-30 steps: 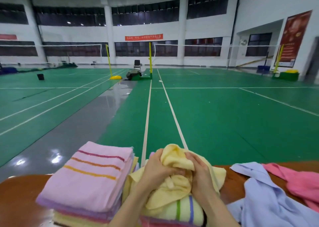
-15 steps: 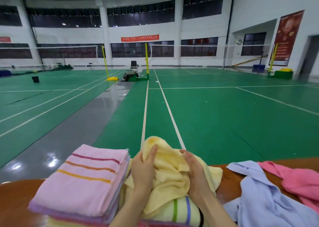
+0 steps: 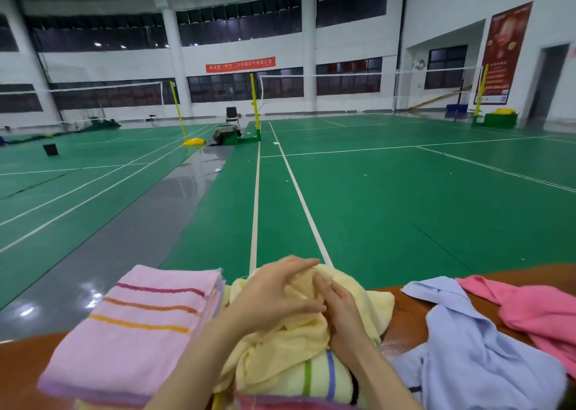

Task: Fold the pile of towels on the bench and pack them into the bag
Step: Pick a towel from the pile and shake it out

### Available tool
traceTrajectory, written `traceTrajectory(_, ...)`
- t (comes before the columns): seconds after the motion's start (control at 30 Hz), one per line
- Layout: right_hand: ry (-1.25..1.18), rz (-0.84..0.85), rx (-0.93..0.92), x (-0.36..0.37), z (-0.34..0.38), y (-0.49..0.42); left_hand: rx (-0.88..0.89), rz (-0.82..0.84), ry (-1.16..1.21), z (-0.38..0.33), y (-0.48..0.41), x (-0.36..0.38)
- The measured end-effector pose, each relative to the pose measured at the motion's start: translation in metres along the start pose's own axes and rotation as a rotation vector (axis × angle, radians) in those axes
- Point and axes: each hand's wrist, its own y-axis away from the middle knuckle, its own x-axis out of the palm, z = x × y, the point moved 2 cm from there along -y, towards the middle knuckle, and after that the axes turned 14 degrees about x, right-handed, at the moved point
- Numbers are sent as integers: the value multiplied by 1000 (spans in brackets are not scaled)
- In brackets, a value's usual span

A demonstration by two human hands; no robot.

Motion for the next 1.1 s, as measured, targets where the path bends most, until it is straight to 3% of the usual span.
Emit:
traceTrajectory(0.1,-75,-44,4,-2,1,3,-116,-103,-218,0,-11,1)
traceTrajectory(0.23,-38,-127,6,4,3,2,-165,-120,-226,1,-21,-4)
traceTrajectory(0.33,29,-103,5,8,10,0,-176,-284,-225,0,-25,-20)
traceTrajectory(0.53,500,27,51,13,31,7,-170,-647,-36,-4,-33,-64)
traceTrajectory(0.6,597,-28,15,17,41,10,-186,-793,23,-7,-30,-81)
traceTrajectory(0.73,946,-326,-233,35,59,11,-115,-922,8,-17,-21,-97)
traceTrajectory(0.83,1060,-388,-293,48,67,13,-140,-1159,54,-22,-14,-112)
traceTrajectory(0.97,1101,-402,-237,40,67,8,-398,-1626,236,0,4,-135)
traceTrajectory(1.1,1251,-650,-118,10,60,11,-570,-1926,346,13,31,-137)
